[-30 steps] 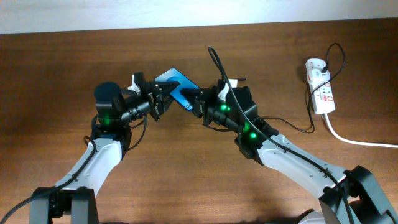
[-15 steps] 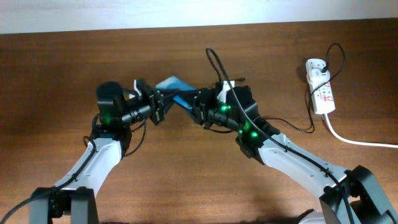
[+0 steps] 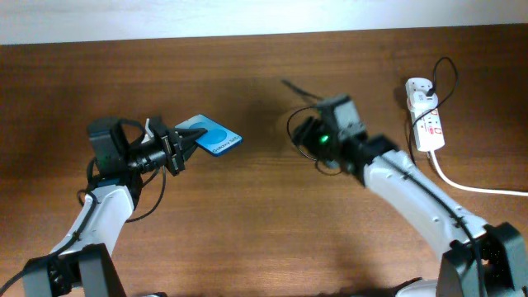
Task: Plug charger to phone and switch on socket
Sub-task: 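Regrasp the phone with the left gripper and release the right gripper, then grasp the black cable's plug end with the right gripper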
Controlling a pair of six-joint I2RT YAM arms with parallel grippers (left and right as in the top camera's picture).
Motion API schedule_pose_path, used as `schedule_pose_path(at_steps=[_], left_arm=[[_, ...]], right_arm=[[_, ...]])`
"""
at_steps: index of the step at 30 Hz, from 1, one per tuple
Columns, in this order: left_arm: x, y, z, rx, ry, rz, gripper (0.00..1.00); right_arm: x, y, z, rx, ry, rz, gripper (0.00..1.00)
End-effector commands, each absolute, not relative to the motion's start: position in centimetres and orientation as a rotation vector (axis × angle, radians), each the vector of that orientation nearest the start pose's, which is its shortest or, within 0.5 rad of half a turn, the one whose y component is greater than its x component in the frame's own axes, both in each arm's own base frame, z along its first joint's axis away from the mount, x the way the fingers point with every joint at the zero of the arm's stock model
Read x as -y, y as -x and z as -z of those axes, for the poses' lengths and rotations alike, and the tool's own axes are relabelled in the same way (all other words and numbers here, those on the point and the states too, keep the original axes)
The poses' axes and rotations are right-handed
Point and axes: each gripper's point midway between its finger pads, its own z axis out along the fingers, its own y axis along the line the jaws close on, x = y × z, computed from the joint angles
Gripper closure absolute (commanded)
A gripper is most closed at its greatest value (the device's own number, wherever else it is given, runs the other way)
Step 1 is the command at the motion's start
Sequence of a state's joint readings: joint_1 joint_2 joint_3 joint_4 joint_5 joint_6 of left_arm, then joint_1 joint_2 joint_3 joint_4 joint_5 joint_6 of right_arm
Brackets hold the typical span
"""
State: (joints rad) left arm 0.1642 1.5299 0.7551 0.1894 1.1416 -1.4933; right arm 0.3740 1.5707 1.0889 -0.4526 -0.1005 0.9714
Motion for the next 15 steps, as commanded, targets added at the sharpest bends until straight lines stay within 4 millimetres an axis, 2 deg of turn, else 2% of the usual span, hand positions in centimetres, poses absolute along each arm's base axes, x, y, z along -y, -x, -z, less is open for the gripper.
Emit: schedule_pose_path(at_steps=[1, 2, 4, 5, 7, 10, 13, 15], left_arm=[[9.1, -37.6, -16.9, -2.116, 1.128, 1.857, 1.0], [9.1, -37.6, -16.9, -2.116, 1.128, 1.857, 1.0], [9.1, -37.6, -16.9, -2.116, 1.128, 1.857, 1.0], [9.1, -37.6, -16.9, -2.116, 1.128, 1.857, 1.0], [9.1, -37.6, -16.9, -2.116, 1.128, 1.857, 1.0], [9.1, -37.6, -16.9, -2.116, 1.128, 1.857, 1.0], [9.1, -37.6, -16.9, -2.116, 1.129, 1.856, 1.0], [8.9, -37.8, -16.7, -2.109, 1.142, 1.837, 1.0]], right_arm=[[-12.9, -41.1, -14.2, -2.505, -0.732, -0.501, 0.37], [-12.2, -42.4, -13.6, -2.518, -0.768, -0.478, 0.37], [-12.4, -44.7, -11.9, -2.488, -0.857, -0.502, 0.41], [-12.7, -45.7, -10.7, -2.465, -0.905, -0.523, 0.51], [-13.0, -46.8, -8.5, -2.451, -0.986, -0.542, 0.59], [-13.4, -48.4, -5.7, -2.419, -1.052, -0.564, 0.59], [-13.4, -48.7, -3.0, -2.411, -1.158, -0.568, 0.59], [-13.9, -49.3, -1.7, -2.407, -1.157, -0.592, 0.59]])
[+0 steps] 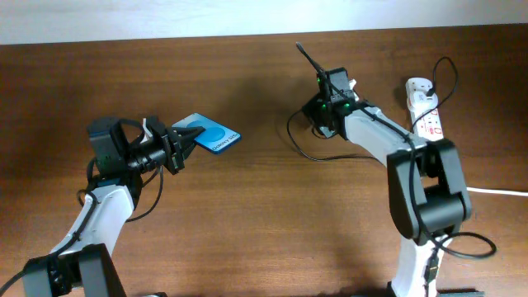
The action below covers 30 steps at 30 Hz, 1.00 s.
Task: Plug charger to phone and switch on socket
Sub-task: 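Grasp the black cable's plug end with the right gripper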
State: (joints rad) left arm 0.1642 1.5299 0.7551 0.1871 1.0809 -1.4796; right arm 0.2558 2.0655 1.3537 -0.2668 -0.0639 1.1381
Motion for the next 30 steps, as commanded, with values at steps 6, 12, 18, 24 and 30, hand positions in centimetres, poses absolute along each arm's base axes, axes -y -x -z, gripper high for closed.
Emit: schedule_pose_path(at_steps=[6, 12, 18, 24, 30], left_arm=[[8.7, -38.0, -16.6, -2.101, 1.156, 1.817, 1.0], [8.6, -38.1, -16.5, -2.098, 1.163, 1.809, 1.0], [8.7, -38.0, -16.4, -2.108, 1.142, 1.801, 1.0], [9.8, -37.5, -19.5, -2.092, 0.74, 1.868, 1.0], [11.3, -38.8, -21.1, -2.04, 0.506, 1.856, 1.0]], right_arm=[[-14.3, -49.8, 0.7, -2.353, -1.318, -0.649, 0.59], [-14.4, -50.1, 0.6, -2.342, -1.312, -0.658, 0.75], [-16.5, -49.5, -0.2, -2.513, -0.927, -0.73, 0.96], [-17.6, -43.6, -10.8, -2.625, -0.09, -0.917, 0.96], [-18.1, -28.9, -23.9, -2.498, 0.532, -1.195, 0.96]])
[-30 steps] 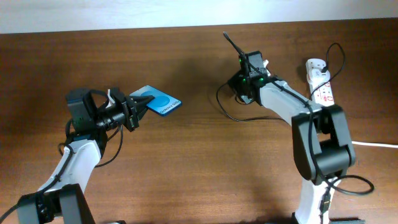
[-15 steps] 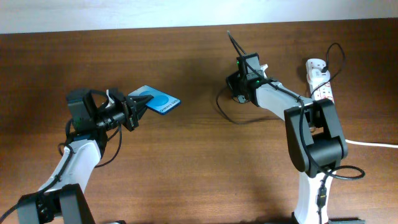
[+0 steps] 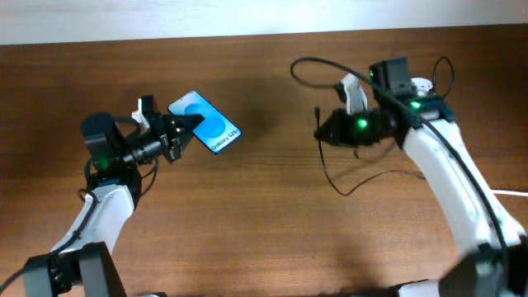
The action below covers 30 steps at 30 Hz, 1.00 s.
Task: Plug charger to phone and switch on socket
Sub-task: 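Grasp the black cable's plug end with the right gripper, then bring the plug to the phone's bottom port, aligning with the left-held phone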
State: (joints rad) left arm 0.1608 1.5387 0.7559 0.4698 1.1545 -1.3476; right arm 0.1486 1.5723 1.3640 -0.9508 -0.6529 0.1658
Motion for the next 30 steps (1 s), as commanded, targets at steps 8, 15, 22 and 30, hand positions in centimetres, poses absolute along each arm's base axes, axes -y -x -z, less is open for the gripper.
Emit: schedule_pose_path(at_steps=[8, 15, 22, 30], left_arm=[[14.9, -37.7, -24.5, -1.969, 0.094, 1.894, 1.0], [13.4, -37.5, -28.0, -1.847, 0.003, 1.882, 1.0], [13.0, -37.7, -28.0, -1.872, 0.113, 1.941, 1.0], [13.0, -37.5, -28.7, -1.866, 0.148, 1.983, 1.0]], right_arm=[[-25.7, -20.9, -28.2, -2.239, 0.989, -1.572, 0.96], [-28.3, -22.4, -26.9, -2.278, 0.877, -1.88, 0.96], [-28.9, -23.8, -25.9, -2.372, 0.742, -1.938, 0.96], [-29.0, -24.1, -25.9, -2.416, 0.673, -1.956, 0.96]])
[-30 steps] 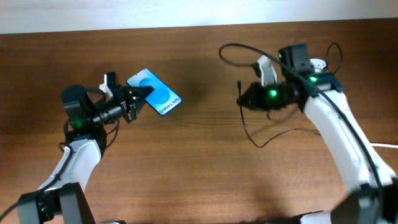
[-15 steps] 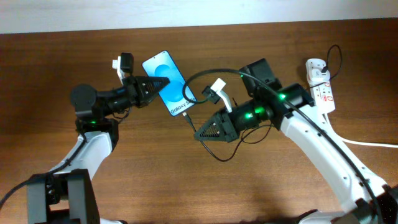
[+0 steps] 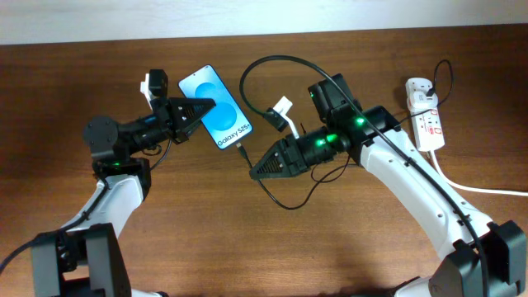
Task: Plug charger to phone and switch on socket
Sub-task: 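Bring the plug to the phone's bottom port, aligning with the left-held phone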
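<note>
In the overhead view, my left gripper [image 3: 195,110] is shut on the left edge of a phone [image 3: 218,108] and holds it above the table. The phone's screen is blue and white and faces up. Its lower end points to the right arm. My right gripper [image 3: 256,172] is just below and right of that end. It is shut on the black charger cable [image 3: 266,62] close behind the plug [image 3: 240,152]. The plug tip touches the phone's lower edge; whether it is seated I cannot tell. The cable loops up over the table and carries a white tag [image 3: 281,112]. The white socket strip [image 3: 426,115] lies far right.
The brown wooden table [image 3: 247,247] fills the view. A white lead [image 3: 470,188] runs from the socket strip to the right edge. Slack black cable hangs in loops under the right forearm around [image 3: 289,202].
The left gripper has moved the phone up and to the right, its lower end turned to the right arm. The right gripper has moved left with the cable, and the plug now meets the phone's edge.
The left gripper held the phone low at centre-left throughout, while the right gripper was down at the cable in mid-table. It then held the cable end pointing up, then higher near the socket strip. Now the phone and the plug meet at the table's middle.
</note>
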Controlling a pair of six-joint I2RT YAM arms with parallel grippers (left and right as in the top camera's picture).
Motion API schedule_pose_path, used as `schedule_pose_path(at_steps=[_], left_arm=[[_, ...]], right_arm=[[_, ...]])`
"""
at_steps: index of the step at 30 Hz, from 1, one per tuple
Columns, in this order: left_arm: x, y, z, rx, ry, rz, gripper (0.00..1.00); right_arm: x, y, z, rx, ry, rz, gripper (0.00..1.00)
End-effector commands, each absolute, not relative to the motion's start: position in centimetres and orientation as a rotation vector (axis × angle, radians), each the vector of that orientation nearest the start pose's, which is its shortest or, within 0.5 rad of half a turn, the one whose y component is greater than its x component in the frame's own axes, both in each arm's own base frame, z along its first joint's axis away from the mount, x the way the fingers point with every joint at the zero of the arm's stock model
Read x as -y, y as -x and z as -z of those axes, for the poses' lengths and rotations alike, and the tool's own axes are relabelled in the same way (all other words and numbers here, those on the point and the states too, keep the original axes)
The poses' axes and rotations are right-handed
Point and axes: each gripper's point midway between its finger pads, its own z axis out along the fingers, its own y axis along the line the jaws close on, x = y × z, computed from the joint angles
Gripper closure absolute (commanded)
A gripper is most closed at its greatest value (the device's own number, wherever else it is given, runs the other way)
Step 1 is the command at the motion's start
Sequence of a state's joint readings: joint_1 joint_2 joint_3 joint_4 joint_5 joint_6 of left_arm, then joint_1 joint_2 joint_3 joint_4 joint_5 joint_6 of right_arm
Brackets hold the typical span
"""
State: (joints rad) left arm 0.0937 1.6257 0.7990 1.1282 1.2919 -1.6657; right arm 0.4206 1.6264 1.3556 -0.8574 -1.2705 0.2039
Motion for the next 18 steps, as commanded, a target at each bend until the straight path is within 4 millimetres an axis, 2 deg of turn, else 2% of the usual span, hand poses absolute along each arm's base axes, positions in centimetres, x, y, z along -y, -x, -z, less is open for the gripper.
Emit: schedule_pose_path(at_steps=[1, 18], left_arm=[[13.03, -37.49, -28.69, -1.867, 0.149, 1.984, 1.0], [13.32, -36.72, -28.38, -1.91, 0.115, 2.008, 1.0]], right_arm=[[-29.03, -24.14, -25.9, -2.415, 0.675, -1.955, 0.96], [-29.03, -24.1, -25.97, -2.417, 0.669, -1.964, 0.96]])
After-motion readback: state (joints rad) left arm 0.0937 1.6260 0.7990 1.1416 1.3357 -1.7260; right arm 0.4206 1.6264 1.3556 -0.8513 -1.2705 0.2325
